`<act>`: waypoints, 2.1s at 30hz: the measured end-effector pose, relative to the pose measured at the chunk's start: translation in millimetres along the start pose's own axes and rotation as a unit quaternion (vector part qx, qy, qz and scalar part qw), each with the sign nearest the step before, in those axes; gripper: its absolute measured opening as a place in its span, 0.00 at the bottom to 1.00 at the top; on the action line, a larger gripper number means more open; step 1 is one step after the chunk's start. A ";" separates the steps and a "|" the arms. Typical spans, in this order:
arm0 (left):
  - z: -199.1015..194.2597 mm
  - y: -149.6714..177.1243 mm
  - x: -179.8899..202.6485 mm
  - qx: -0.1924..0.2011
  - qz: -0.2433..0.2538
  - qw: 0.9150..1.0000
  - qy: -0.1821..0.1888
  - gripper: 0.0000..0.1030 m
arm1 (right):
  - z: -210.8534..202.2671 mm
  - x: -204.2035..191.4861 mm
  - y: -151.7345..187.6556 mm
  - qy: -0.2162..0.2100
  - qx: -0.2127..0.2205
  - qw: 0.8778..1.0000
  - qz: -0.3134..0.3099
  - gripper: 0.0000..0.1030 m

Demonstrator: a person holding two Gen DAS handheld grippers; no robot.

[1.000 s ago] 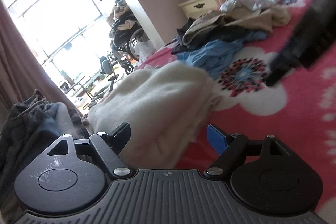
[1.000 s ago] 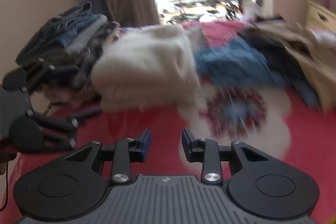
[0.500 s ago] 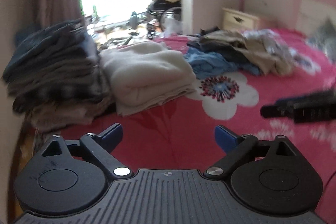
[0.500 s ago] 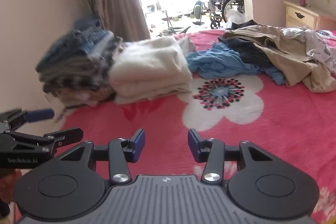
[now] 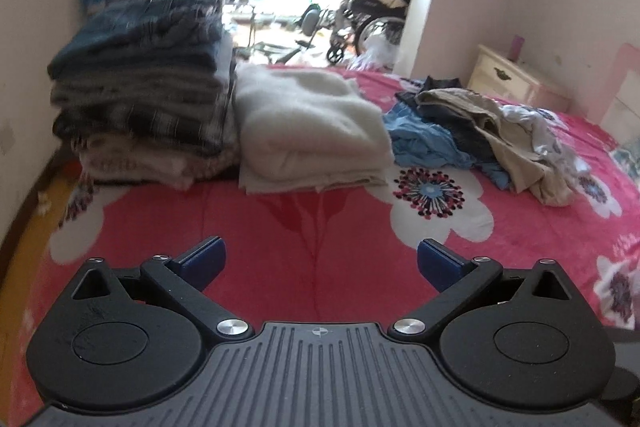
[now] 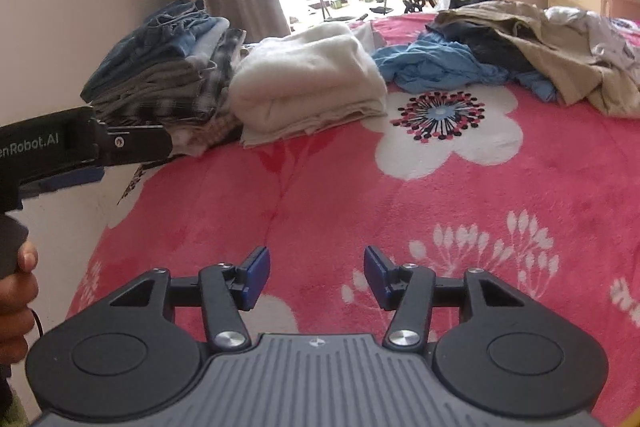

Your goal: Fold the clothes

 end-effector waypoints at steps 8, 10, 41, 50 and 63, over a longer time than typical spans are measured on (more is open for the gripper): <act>13.7 -2.3 2.8 -0.015 -0.001 1.000 -0.019 1.00 | 2.2 8.8 -2.5 0.034 0.013 0.999 0.032 0.75; 16.4 -2.9 2.4 -0.025 -0.009 0.999 -0.020 1.00 | 4.2 9.1 -3.6 0.038 0.012 0.999 0.034 0.79; -1.7 -11.8 -30.3 -0.029 -0.038 0.996 -0.076 1.00 | -13.5 -20.8 -19.9 0.052 0.027 0.998 0.018 0.97; -5.5 -13.8 -29.6 -0.027 -0.030 0.997 -0.067 1.00 | -23.3 -24.2 -24.3 0.071 0.044 0.997 0.001 0.99; -0.7 -10.0 -14.8 -0.008 -0.013 0.997 -0.076 1.00 | -15.2 -26.3 -29.5 0.096 0.018 0.995 -0.017 1.00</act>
Point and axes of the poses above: each gripper's, at about its wrist camera, not at the fingertips, and z roughly the way its jaws point, x to its right, y to its underside, the point moved 3 cm from there along z, roughly the way its jaws point, and after that the axes turned 5 degrees about -z, right-handed, at the moved point
